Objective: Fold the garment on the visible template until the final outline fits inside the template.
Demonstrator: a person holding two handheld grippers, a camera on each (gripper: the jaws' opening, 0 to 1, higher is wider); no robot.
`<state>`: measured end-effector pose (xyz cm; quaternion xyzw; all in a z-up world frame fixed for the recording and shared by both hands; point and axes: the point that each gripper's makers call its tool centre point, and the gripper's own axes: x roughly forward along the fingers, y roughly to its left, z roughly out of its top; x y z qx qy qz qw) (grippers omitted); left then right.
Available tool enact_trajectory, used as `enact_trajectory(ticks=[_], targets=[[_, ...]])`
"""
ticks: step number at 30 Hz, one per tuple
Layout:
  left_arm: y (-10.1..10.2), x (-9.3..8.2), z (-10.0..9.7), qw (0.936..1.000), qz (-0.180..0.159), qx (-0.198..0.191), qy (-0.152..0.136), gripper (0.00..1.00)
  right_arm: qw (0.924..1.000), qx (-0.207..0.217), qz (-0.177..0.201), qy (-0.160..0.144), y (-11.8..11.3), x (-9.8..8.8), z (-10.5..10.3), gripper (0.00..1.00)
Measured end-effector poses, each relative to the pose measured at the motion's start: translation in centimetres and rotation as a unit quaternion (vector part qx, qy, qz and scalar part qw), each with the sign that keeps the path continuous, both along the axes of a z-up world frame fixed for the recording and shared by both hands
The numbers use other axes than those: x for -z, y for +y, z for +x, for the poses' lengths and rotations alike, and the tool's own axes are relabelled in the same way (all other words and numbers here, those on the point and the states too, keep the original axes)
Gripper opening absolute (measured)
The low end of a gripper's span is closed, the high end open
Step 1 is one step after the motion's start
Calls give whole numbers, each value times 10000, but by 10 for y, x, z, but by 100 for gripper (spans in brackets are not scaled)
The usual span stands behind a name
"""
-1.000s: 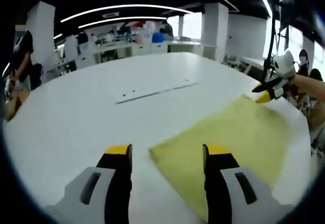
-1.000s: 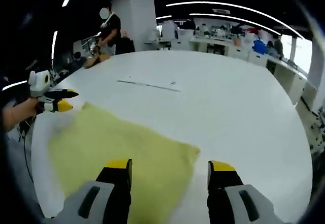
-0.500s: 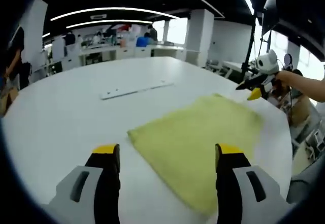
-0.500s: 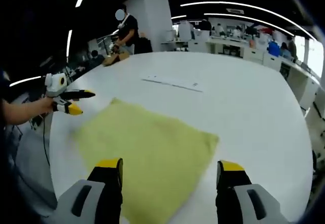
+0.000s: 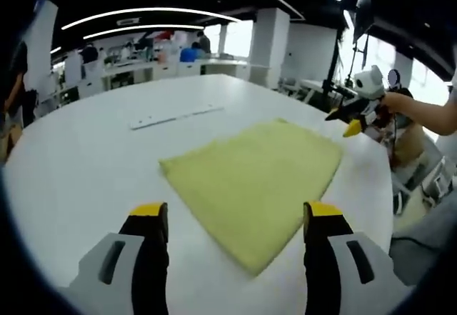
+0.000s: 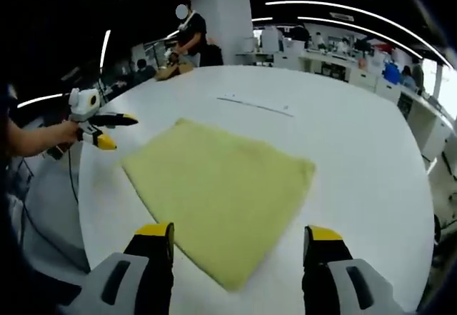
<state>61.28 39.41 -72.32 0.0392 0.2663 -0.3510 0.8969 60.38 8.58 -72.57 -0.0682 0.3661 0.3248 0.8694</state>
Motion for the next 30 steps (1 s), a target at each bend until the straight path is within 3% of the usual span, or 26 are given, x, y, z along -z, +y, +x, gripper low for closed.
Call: enact_trajectory(ticks=[6,15,24,30], targets=[[7,10,-17,9998,165,-70,117,69,9999,56,-26,96,-5,9,-22,65],[9,27,-39,9993,172,-95,328,52,9990,253,-24,358,-11,30,-45,51],[9,44,-47,9987,73,-145,481,31,9969,653,173,397,-20,49,-46,30],[6,52,-50,9982,-29,-150,582,22,9942,939,441,269,-23,52,-40,17]])
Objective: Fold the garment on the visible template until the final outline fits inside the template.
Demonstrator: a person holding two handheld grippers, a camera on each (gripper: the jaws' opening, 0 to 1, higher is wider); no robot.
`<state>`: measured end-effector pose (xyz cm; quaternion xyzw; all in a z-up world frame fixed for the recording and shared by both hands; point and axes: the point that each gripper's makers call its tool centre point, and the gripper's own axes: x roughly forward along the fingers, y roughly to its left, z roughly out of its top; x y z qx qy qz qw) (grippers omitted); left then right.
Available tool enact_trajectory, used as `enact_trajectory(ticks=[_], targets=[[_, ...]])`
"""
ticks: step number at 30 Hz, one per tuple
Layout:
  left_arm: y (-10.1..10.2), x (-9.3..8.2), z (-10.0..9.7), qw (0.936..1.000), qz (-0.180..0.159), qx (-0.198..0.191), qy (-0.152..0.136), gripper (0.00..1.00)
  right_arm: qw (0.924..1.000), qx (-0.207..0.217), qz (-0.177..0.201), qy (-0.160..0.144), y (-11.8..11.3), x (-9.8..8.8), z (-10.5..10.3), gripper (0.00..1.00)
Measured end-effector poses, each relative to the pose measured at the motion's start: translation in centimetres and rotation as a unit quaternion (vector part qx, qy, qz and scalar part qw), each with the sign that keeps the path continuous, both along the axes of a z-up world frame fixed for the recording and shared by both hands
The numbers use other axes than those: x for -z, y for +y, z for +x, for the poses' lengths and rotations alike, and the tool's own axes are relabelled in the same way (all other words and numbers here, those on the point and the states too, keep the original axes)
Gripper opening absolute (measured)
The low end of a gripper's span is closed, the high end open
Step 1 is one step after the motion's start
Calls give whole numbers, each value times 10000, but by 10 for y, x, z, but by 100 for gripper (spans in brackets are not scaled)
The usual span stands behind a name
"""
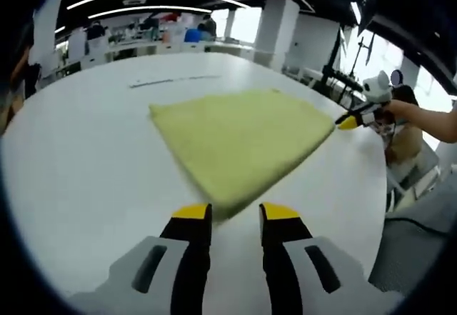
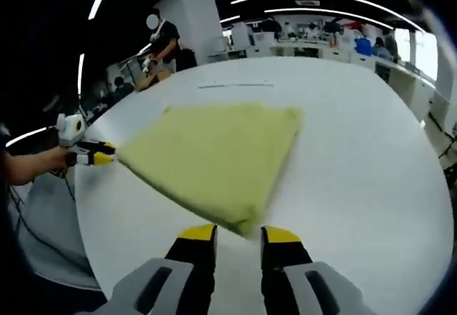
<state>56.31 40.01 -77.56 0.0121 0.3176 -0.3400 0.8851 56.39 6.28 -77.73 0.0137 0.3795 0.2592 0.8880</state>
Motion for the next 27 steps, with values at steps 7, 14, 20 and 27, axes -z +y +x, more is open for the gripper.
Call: enact_trajectory(ticks=[7,14,20,27], targets=[[-1,0,5,10000,31,-6,-46,16,9999,-34,67,-111,2,4,2,5],[2,0,9,9999,71,-31,-94,4,9998,-177,-82,-108,0,9,0,0],[2,1,8,9999,78,-47,-79,3,9993,-285,-117,-203,1,6,1,0],[3,1,9,9999,-2,-144,-5,1,9980,-429,-377,-287,-5,3,1,0]])
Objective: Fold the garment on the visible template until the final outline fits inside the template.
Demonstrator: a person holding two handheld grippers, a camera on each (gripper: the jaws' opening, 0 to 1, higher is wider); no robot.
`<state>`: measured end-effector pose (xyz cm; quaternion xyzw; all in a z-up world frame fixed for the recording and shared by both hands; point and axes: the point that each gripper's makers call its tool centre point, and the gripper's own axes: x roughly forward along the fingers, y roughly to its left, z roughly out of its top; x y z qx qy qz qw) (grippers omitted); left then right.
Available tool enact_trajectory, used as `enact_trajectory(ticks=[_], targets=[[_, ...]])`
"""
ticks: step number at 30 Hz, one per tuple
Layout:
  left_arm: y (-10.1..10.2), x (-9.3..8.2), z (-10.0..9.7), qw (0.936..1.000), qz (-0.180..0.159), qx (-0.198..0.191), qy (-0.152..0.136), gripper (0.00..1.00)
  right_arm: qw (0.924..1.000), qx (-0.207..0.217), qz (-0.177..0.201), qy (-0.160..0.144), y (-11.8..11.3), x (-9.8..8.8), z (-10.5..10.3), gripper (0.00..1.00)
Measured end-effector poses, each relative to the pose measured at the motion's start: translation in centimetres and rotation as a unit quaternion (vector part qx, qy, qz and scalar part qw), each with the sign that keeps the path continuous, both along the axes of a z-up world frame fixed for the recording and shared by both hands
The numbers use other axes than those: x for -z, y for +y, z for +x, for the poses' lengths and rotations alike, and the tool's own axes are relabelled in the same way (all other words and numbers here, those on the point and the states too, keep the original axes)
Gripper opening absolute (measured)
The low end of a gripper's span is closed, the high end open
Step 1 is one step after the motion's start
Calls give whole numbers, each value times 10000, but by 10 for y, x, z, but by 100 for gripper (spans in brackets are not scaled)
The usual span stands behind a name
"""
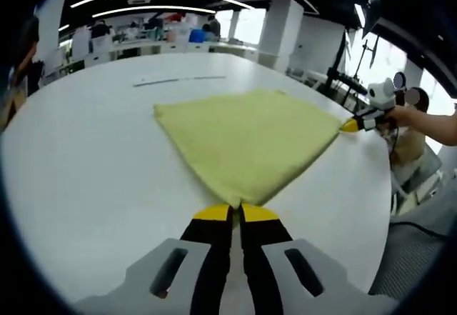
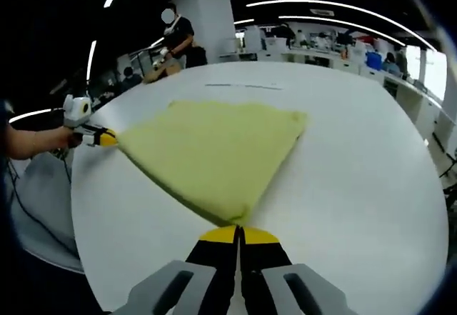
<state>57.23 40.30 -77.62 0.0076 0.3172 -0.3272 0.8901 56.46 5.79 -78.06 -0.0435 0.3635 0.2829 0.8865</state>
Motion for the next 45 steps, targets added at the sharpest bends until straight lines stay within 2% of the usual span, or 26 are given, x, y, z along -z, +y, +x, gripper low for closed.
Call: enact_trajectory(ticks=[2,5,20,30,45], targets=[[1,-1,2,10000,-16,-31,-27,1,9997,-64,-235,-71,-6,-1,1,0],[1,-2,2,10000,-23,-32,-36,1,9997,-136,-194,-70,-4,-4,0,0],[3,-1,-8,9999,-66,-78,99,1,9978,-446,-446,179,-2,7,-22,0],[3,0,-22,9999,-25,3,108,1,9983,-404,-322,277,-4,7,-41,0],[-2,3,-44,9995,100,137,255,1,9988,-249,-210,375,-9,8,-58,0]])
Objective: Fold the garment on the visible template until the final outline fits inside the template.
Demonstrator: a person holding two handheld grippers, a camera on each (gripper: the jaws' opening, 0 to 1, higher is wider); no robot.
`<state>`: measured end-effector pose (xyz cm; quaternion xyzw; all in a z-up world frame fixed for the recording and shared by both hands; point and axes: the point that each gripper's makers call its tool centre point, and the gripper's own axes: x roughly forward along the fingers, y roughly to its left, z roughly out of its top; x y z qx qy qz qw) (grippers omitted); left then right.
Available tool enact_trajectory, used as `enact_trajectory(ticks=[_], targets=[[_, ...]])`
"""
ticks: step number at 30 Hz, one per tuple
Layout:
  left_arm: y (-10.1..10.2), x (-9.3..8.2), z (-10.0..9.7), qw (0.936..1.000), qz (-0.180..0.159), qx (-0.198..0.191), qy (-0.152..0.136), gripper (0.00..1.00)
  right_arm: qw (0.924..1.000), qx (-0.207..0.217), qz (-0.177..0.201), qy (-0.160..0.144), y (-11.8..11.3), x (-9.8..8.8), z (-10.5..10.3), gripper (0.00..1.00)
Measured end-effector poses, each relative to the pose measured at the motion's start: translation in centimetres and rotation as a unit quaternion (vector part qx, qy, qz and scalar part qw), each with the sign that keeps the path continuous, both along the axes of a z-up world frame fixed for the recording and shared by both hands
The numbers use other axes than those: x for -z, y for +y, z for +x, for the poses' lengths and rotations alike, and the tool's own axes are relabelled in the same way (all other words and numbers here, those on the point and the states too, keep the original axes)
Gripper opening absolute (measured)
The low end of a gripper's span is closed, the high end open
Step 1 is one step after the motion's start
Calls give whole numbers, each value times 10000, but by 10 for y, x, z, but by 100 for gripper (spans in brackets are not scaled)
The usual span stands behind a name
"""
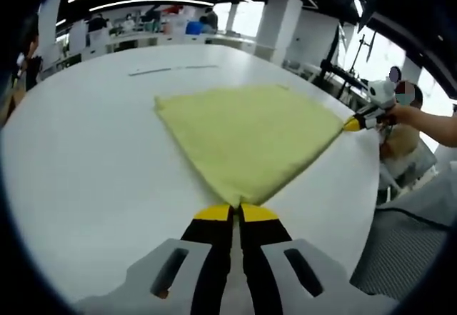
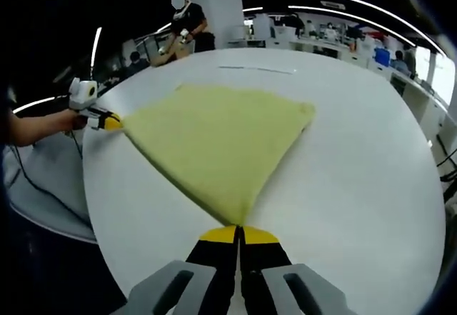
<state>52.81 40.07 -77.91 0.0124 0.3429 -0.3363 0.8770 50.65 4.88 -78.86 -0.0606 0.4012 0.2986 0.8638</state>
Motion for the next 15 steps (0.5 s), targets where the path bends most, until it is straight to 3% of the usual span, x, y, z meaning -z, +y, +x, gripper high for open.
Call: enact_trajectory(ticks=[3,15], targets=[[-2,2,-7,9998,150,125,-6,1,10000,11,15,-4,0,0,-3,0],[2,1,-15,9998,174,92,2,1,9998,90,154,33,1,-1,-9,0]])
